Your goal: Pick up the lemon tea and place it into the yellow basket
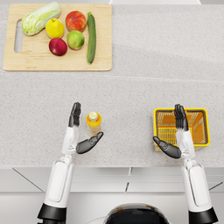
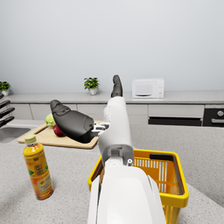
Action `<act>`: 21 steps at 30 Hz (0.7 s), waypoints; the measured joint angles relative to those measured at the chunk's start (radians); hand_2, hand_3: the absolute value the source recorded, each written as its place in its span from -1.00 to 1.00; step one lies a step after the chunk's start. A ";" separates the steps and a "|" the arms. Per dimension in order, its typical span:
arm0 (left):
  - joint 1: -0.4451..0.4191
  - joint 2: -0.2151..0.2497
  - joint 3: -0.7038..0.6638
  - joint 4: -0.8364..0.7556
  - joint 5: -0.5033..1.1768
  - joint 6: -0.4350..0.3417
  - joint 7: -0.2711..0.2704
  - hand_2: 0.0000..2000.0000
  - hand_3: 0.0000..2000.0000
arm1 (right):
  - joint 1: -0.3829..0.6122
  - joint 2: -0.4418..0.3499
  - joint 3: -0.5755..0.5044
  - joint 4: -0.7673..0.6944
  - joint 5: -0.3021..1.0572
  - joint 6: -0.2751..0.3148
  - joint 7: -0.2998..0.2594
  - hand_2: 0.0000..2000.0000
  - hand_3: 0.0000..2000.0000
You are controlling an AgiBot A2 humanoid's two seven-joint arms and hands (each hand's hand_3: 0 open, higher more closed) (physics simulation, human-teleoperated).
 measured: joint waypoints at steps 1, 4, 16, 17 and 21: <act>0.006 0.005 0.007 0.025 0.045 -0.001 -0.001 -1.00 -1.00 | 0.002 -0.003 -0.009 0.005 0.032 -0.001 0.001 -1.00 -1.00; 0.024 0.022 0.028 0.115 0.116 -0.003 -0.003 -1.00 -1.00 | 0.003 -0.011 -0.035 0.030 0.083 -0.003 0.003 -1.00 -1.00; 0.188 0.119 0.088 0.632 0.157 -0.004 -0.004 -1.00 -1.00 | 0.037 -0.046 -0.063 0.066 0.112 -0.004 0.004 -1.00 -1.00; 0.198 0.126 0.095 0.663 0.157 -0.004 -0.004 -1.00 -1.00 | 0.039 -0.048 -0.061 0.063 0.113 -0.004 0.004 -1.00 -1.00; 0.249 0.156 0.113 0.793 0.158 -0.004 -0.004 -1.00 -1.00 | 0.042 -0.058 -0.047 0.054 0.113 -0.004 0.004 -1.00 -1.00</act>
